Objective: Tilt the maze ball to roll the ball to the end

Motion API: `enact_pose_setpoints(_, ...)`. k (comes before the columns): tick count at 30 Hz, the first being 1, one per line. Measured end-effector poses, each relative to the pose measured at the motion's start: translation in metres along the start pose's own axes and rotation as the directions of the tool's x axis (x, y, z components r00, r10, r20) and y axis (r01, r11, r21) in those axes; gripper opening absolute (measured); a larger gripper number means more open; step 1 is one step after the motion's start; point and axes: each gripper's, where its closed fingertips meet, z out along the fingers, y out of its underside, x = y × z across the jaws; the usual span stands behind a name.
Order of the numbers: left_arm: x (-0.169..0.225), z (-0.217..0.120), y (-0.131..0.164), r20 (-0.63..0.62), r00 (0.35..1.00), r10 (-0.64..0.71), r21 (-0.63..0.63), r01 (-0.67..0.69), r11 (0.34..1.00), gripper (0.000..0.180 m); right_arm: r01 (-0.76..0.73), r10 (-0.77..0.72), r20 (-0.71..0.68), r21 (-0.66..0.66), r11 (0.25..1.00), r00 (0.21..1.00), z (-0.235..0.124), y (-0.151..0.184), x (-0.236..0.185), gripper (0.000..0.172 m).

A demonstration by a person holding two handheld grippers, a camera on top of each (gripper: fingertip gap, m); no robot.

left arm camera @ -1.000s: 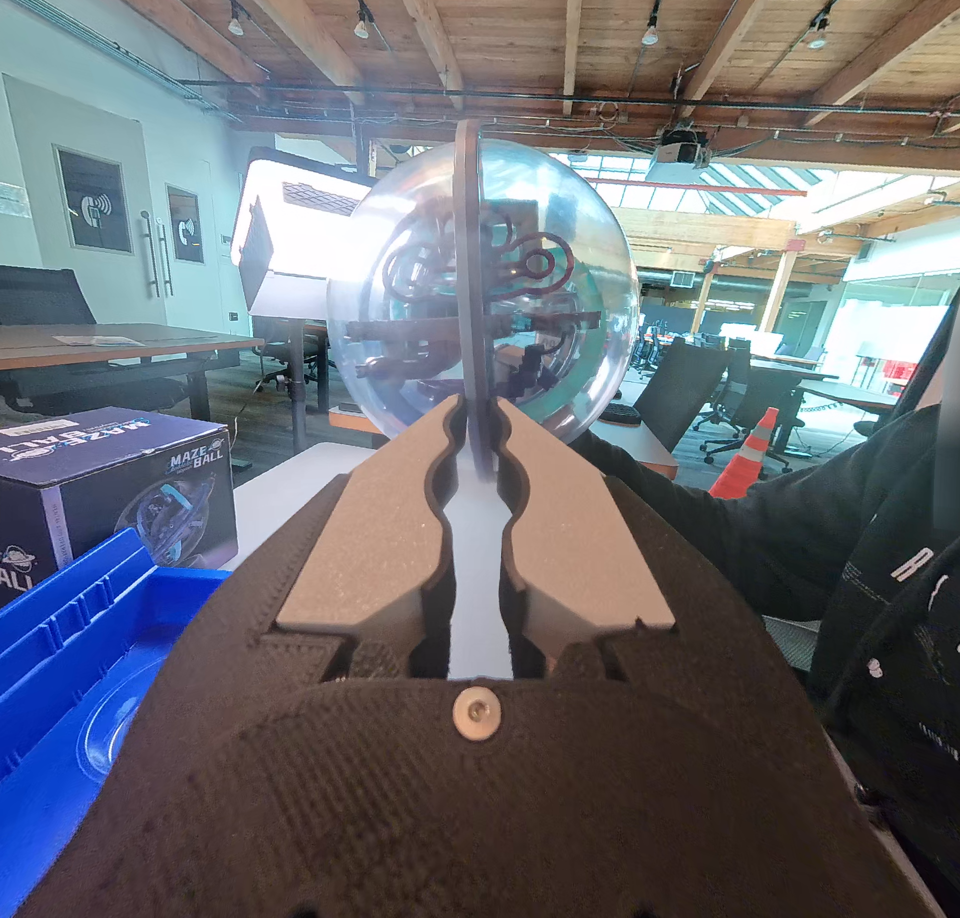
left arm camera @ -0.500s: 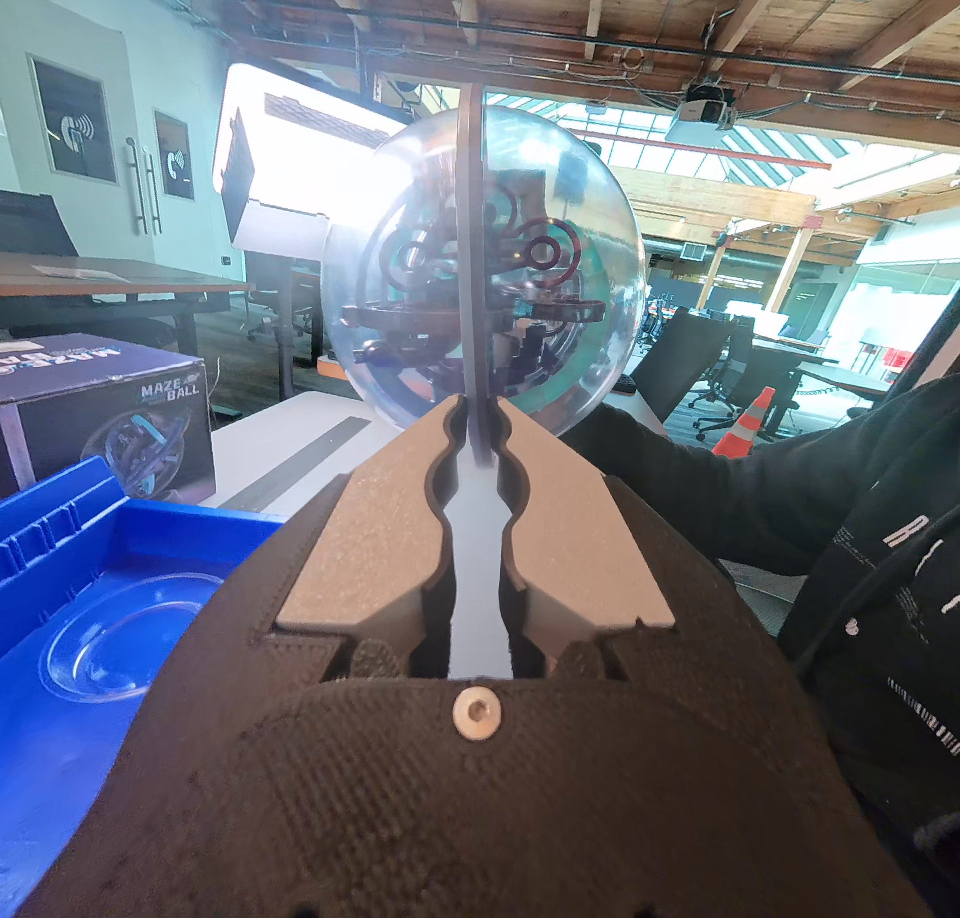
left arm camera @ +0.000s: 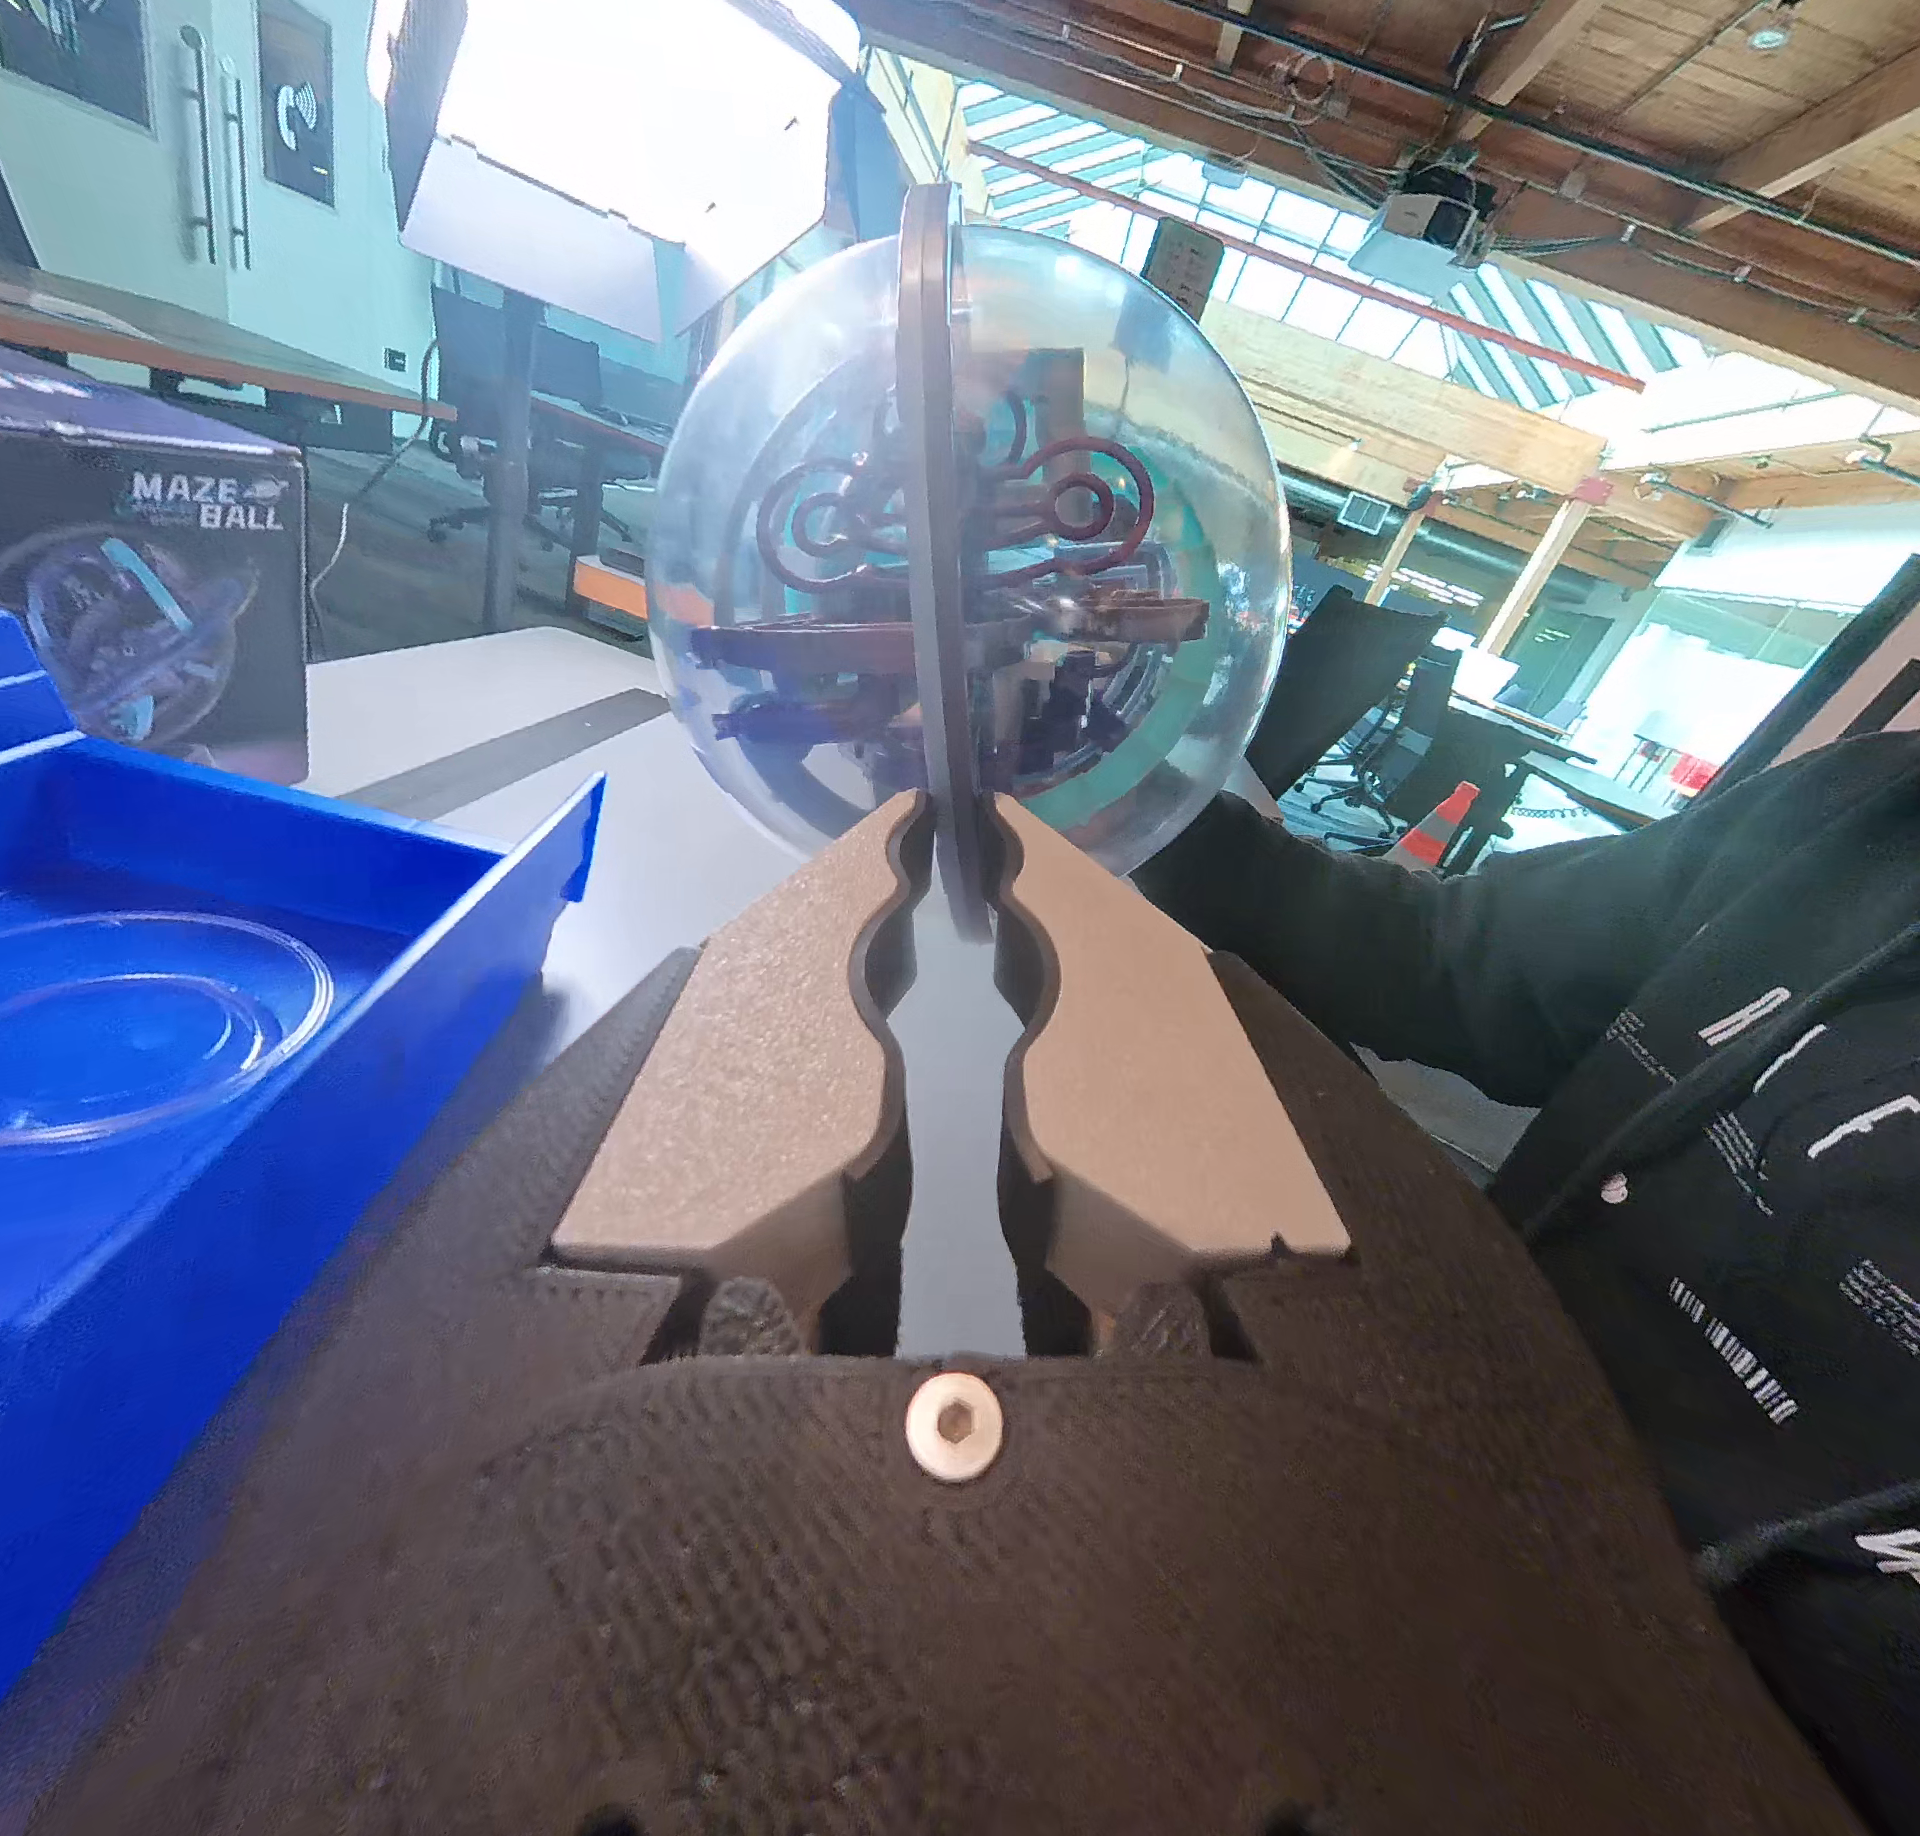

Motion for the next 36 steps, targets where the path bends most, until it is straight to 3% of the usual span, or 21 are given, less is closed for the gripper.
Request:
enact_pose_setpoints(22, 0.001, 0.001, 0.071, -0.013, 0.983, -0.184, -0.099, 0.182, 0.978, 0.006, -0.138, 0.137, -0.015, -0.061, 0.989, 0.990, -0.025, 0.053, -0.011, 0.000)
enact_pose_setpoints(36, 0.006, 0.000, 0.082, -0.017, 0.977, -0.215, -0.122, 0.211, 0.970, 0.006, -0.185, 0.185, -0.010, -0.084, 0.979, 0.983, -0.033, 0.074, -0.020, 0.000)
